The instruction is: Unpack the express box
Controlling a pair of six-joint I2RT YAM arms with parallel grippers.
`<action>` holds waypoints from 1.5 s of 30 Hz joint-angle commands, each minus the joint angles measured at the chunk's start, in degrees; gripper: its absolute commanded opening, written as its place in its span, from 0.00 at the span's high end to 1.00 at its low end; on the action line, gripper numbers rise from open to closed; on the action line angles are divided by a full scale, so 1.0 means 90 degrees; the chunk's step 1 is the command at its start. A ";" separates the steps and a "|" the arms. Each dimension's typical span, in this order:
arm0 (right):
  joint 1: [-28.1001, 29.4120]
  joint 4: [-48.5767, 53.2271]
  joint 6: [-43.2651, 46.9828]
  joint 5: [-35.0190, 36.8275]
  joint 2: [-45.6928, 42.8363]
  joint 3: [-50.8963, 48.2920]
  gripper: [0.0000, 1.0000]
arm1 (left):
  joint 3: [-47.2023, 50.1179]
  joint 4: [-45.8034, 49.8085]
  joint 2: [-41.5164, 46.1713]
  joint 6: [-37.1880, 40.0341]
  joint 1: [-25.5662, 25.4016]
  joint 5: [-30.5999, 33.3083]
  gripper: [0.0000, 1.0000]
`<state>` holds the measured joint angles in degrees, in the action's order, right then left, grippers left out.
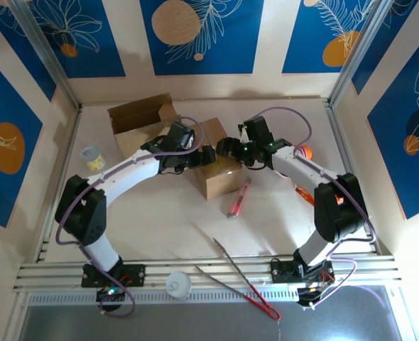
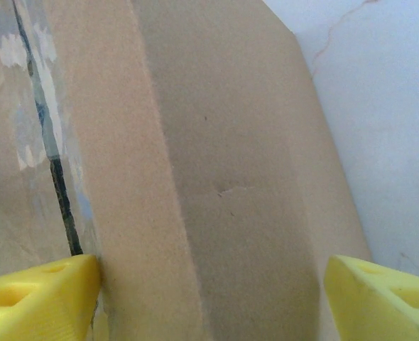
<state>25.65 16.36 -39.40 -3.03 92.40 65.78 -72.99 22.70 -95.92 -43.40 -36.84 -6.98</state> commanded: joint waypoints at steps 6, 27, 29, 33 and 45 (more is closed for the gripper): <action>0.1206 0.0490 -0.0053 -0.0310 -0.0497 -0.0655 0.17 | 0.0568 -0.0511 0.0278 -0.0173 -0.1247 -0.0648 0.04; 0.1512 0.0720 0.1816 -0.1726 0.1475 0.1435 0.16 | 0.1767 -0.0855 0.1168 -0.1218 -0.1781 -0.0057 0.03; 0.1487 0.0748 0.1956 -0.1882 0.1438 0.1451 0.16 | 0.1737 -0.0902 0.1128 -0.1304 -0.1881 -0.0096 0.04; 0.1438 0.0888 0.2317 -0.2223 0.1375 0.1540 0.13 | 0.1531 -0.0494 0.1186 -0.1330 -0.2057 0.0069 0.04; 0.1316 0.1328 0.2676 -0.2271 0.1215 0.2172 0.06 | 0.0705 0.1448 0.2261 -0.0696 -0.1985 0.1576 0.00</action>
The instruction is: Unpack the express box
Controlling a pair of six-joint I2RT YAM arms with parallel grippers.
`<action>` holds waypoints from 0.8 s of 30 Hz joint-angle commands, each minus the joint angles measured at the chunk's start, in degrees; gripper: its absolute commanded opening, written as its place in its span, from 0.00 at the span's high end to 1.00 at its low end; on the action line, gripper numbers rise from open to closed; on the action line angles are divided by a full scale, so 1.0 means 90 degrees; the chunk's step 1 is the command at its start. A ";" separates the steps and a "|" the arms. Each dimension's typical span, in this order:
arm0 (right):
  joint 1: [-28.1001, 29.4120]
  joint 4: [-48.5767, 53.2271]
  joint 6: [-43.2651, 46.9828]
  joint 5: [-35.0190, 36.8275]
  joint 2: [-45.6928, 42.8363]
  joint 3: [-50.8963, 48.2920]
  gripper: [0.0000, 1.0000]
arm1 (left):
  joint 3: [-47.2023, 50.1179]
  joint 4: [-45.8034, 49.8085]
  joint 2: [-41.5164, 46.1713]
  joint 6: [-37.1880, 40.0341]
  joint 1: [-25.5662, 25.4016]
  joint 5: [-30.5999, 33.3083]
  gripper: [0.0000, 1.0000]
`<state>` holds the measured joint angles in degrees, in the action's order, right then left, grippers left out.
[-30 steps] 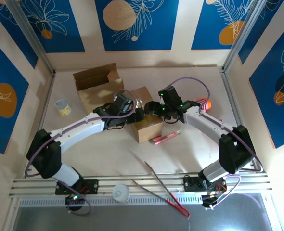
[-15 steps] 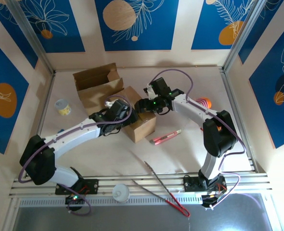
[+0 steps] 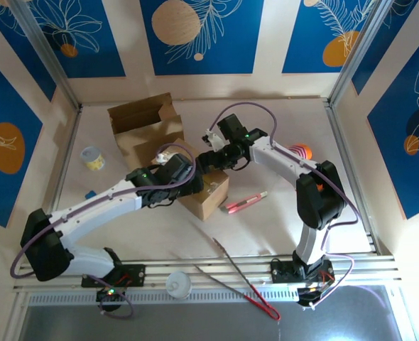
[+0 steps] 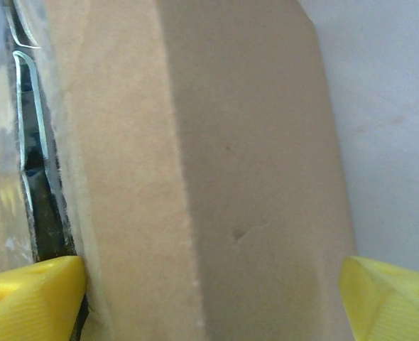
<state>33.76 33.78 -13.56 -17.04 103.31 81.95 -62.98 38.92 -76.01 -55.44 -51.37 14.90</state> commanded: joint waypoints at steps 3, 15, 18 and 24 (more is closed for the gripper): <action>0.0419 -0.0640 -0.0272 -0.0653 -0.0136 0.0400 0.02 | -0.0526 -0.0294 0.0136 0.0792 -0.0313 -0.0757 0.00; 0.0399 -0.0303 -0.0425 0.0007 -0.0474 0.0627 0.01 | -0.0518 0.0209 0.0632 0.1023 0.0009 -0.0441 0.00; 0.0390 -0.0386 -0.0511 0.0113 -0.0566 0.0467 0.01 | -0.0364 0.0351 0.0808 0.1005 0.0118 -0.0382 0.00; 0.0350 -0.0631 -0.0684 0.0249 -0.0667 0.0100 0.01 | 0.0118 0.0251 0.1018 0.0818 0.0237 -0.0538 0.00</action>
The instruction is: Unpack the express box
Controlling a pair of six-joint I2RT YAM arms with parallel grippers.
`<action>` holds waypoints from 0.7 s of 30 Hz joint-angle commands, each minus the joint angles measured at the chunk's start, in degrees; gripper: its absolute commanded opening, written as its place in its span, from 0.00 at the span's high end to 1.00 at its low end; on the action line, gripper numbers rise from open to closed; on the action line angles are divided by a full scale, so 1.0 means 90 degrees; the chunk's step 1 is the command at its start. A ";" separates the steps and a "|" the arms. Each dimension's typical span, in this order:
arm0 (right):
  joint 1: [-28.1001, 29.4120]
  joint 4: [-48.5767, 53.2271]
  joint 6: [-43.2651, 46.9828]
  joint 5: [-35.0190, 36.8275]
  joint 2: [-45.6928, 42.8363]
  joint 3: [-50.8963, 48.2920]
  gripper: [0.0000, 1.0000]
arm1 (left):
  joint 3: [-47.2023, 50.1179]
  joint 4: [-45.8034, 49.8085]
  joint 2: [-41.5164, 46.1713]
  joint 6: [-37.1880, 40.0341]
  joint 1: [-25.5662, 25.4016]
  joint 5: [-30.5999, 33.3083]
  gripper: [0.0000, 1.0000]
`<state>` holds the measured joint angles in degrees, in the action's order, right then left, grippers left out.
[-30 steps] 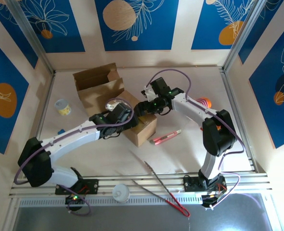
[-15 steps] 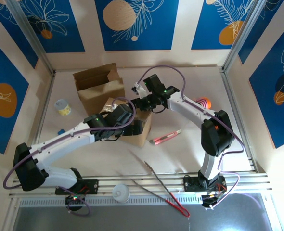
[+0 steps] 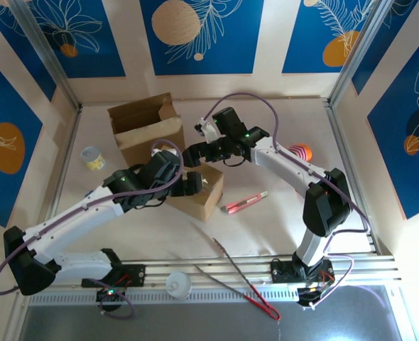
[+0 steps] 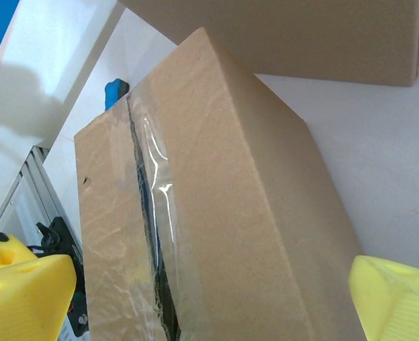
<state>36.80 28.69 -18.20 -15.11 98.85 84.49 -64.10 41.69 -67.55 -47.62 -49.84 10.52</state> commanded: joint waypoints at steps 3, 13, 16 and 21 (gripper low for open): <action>-0.0005 -0.0083 -0.0229 0.0133 -0.0224 -0.0271 0.01 | 0.0356 -0.0122 0.0120 -0.0083 0.0094 -0.0098 0.00; -0.0240 0.0864 -0.0873 0.1610 -0.1772 -0.0958 0.01 | -0.0495 0.1254 0.0793 0.0696 0.1299 0.0243 0.00; -0.0289 0.1109 -0.1103 0.1824 -0.2559 -0.1540 0.01 | -0.0495 0.1495 0.0904 0.0994 0.2139 -0.0051 0.03; -0.0368 0.1412 -0.1412 0.1733 -0.3517 -0.2483 0.01 | -0.0030 0.1286 0.0773 0.1262 0.3125 -0.0627 0.27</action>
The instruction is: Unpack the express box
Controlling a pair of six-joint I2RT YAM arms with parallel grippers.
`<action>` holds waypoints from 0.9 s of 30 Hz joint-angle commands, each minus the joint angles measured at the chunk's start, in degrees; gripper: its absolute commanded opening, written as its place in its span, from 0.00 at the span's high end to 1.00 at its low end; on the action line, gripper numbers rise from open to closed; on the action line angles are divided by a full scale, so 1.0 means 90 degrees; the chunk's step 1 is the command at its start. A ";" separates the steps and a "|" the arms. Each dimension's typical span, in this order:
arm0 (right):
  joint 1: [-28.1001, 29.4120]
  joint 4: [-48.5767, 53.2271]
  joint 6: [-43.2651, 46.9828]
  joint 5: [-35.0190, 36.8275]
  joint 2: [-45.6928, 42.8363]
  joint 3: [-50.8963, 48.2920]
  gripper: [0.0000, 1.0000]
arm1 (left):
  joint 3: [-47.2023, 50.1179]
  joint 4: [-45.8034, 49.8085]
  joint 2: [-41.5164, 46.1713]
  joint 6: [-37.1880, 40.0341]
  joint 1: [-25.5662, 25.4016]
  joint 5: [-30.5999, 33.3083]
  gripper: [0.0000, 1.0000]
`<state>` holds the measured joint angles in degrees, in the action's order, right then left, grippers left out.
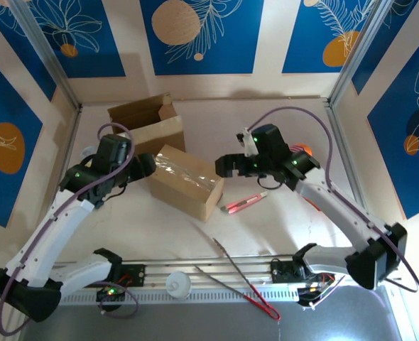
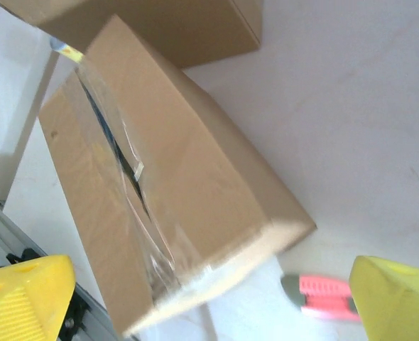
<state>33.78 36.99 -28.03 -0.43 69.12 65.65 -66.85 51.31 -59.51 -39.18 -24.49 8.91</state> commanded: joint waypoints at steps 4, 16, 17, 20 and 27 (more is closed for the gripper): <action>-0.0079 0.0812 -0.0542 0.0043 -0.0710 -0.0984 0.05 | 0.0651 0.0005 -0.0101 0.0338 0.0726 -0.0484 0.36; -0.0399 0.1026 -0.1204 -0.0213 -0.0657 -0.1721 0.11 | 0.1299 -0.0096 0.0141 0.0444 0.1118 -0.0501 0.52; -0.0548 0.1072 -0.1419 -0.0215 -0.0601 -0.1795 0.10 | 0.1335 -0.0119 0.0155 0.0441 0.1150 -0.0527 0.52; -0.0862 0.0929 -0.2298 -0.0211 -0.0452 -0.2159 0.05 | 0.1431 -0.0261 0.0167 0.0454 0.1236 -0.0677 0.47; -0.0512 0.0315 -0.4561 0.0299 -0.0058 -0.2439 0.01 | 0.1538 -0.0636 0.0136 0.0459 0.1303 -0.1296 0.31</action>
<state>27.81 42.17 -57.36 -0.12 67.44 43.35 -53.49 47.51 -58.85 -35.57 -13.50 1.02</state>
